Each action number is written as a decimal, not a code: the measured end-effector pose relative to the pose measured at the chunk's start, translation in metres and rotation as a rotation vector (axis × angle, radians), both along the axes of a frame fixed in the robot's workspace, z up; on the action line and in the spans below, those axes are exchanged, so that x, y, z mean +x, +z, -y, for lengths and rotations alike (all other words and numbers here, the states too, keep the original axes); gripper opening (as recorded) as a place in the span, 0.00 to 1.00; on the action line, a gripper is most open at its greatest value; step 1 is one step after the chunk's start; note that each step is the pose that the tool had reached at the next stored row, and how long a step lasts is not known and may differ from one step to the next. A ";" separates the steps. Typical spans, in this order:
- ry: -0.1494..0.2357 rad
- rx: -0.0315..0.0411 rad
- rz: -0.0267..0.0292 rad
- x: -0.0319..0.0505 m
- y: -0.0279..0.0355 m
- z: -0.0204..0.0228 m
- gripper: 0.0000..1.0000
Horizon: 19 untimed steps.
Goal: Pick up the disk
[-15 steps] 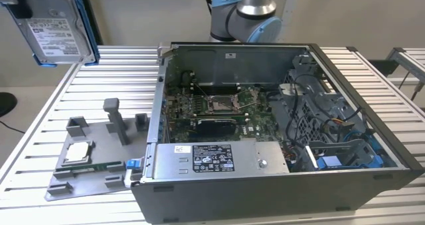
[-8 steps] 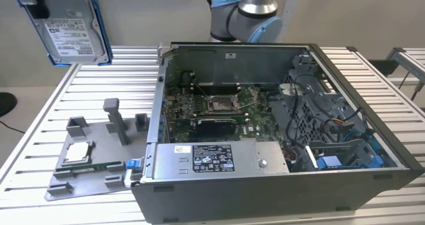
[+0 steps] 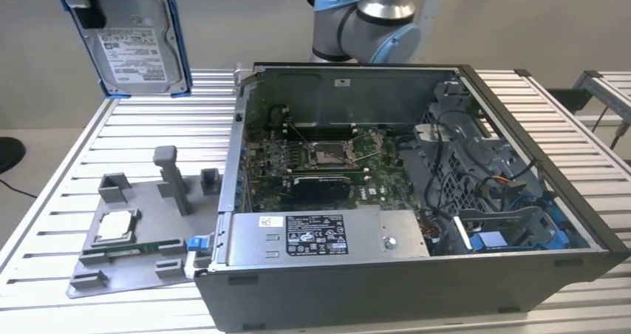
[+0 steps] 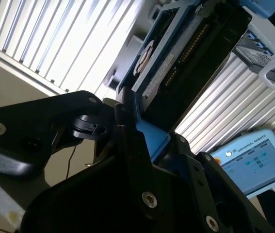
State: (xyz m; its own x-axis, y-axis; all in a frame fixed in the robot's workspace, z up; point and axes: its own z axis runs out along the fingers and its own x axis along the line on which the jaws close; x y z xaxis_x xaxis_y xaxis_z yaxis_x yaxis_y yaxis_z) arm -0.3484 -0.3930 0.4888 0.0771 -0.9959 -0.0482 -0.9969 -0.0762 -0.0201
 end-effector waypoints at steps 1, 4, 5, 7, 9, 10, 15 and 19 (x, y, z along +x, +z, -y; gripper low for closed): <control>0.000 0.0000 0.0000 0.0031 0.0000 0.0000 0.00; 0.000 -0.0001 -0.0001 0.0143 0.0000 0.0000 0.00; 0.000 0.0000 0.0000 0.0182 0.0000 0.0000 0.00; 0.000 -0.0001 0.0000 0.0272 0.0000 0.0000 0.00; 0.000 0.0000 0.0000 0.0365 0.0000 0.0000 0.00; 0.000 -0.0001 -0.0001 0.0409 0.0001 0.0000 0.00; 0.000 -0.0001 -0.0001 0.0620 0.0001 0.0000 0.00; 0.000 0.0000 0.0000 0.0764 0.0000 0.0000 0.00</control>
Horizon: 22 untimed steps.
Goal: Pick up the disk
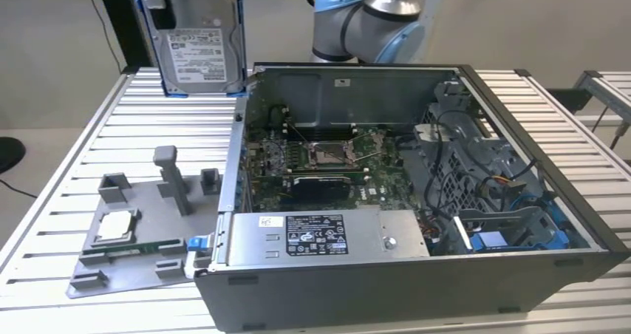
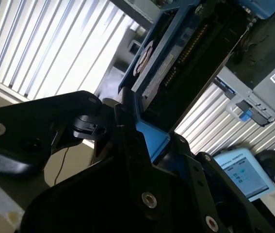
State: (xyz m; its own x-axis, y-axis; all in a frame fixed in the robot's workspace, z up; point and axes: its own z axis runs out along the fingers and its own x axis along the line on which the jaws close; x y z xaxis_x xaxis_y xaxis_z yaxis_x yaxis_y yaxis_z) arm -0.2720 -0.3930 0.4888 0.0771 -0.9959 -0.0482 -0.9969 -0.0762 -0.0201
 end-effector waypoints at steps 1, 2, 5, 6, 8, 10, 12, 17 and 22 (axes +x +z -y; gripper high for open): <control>0.000 0.0001 0.0000 0.0039 0.0000 0.0000 0.00; 0.000 0.0000 0.0001 0.0079 0.0000 0.0000 0.00; 0.000 0.0000 -0.0001 0.0276 0.0001 0.0000 0.00; 0.000 0.0000 -0.0001 0.0322 0.0001 0.0000 0.00; 0.000 0.0000 -0.0001 0.0410 0.0001 0.0000 0.00; 0.000 0.0000 -0.0002 0.0499 0.0001 0.0000 0.00; 0.000 0.0000 -0.0002 0.0585 0.0001 0.0000 0.00; 0.000 0.0001 -0.0006 0.0811 0.0001 0.0000 0.00; 0.000 0.0000 -0.0011 0.1039 0.0001 0.0000 0.00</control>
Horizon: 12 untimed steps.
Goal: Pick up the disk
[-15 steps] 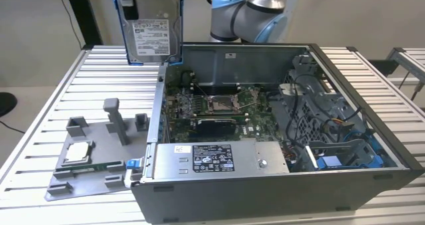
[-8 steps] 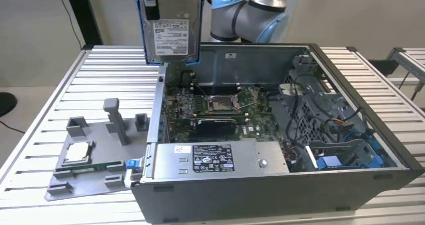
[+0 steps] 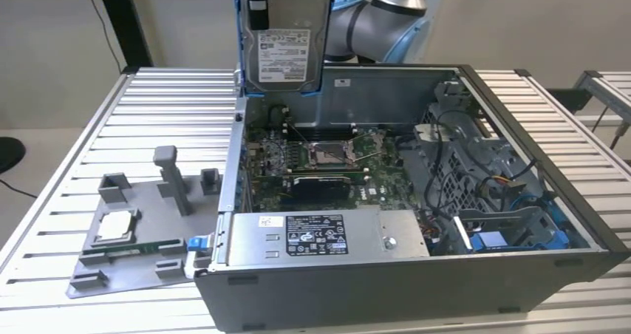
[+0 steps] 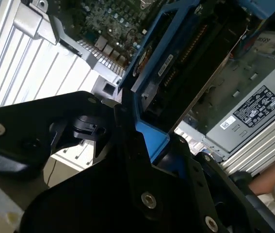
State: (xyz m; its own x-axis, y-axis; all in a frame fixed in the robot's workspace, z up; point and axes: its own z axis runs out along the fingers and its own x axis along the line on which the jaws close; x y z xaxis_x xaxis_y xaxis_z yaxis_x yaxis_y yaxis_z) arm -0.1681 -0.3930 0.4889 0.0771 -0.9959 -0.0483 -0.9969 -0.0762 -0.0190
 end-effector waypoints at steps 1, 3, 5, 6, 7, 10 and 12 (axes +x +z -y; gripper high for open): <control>0.000 0.0001 0.0001 0.0047 0.0000 0.0000 0.00; 0.000 0.0001 0.0000 0.0133 0.0000 0.0000 0.00; 0.000 0.0000 0.0000 0.0219 0.0000 0.0000 0.00; 0.000 0.0000 0.0000 0.0259 0.0000 0.0000 0.00; 0.000 0.0000 0.0000 0.0296 0.0000 0.0001 0.00; 0.000 0.0000 0.0007 0.0381 0.0000 0.0001 0.00; 0.000 0.0001 0.0027 0.0433 -0.0001 0.0003 0.00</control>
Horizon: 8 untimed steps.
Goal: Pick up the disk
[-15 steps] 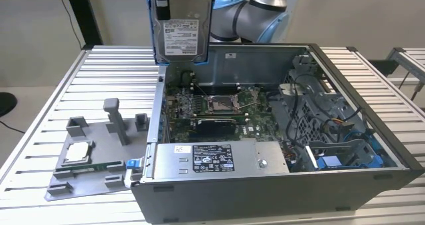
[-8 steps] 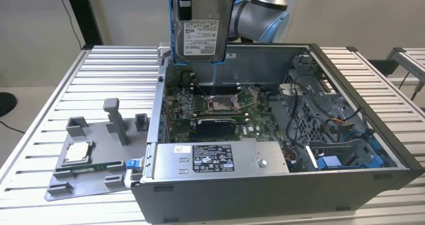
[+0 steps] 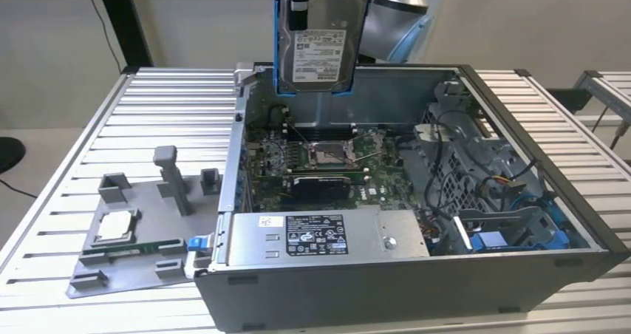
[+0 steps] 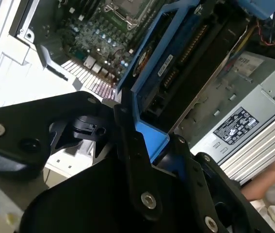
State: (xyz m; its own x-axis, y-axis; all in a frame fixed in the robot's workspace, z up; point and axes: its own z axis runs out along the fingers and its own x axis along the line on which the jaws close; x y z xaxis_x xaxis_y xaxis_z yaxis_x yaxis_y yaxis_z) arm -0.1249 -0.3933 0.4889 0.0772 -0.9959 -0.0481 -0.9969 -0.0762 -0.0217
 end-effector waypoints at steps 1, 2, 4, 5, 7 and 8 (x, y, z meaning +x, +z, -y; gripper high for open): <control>0.000 0.0000 0.0011 0.0024 0.0000 0.0002 0.00; 0.000 -0.0001 0.0021 0.0052 0.0000 0.0004 0.00; 0.000 0.0000 0.0033 0.0111 -0.0001 0.0009 0.00; 0.000 -0.0001 0.0034 0.0150 -0.0002 0.0013 0.00; 0.000 -0.0001 0.0034 0.0227 -0.0002 0.0025 0.00; 0.000 -0.0001 0.0034 0.0264 -0.0002 0.0032 0.00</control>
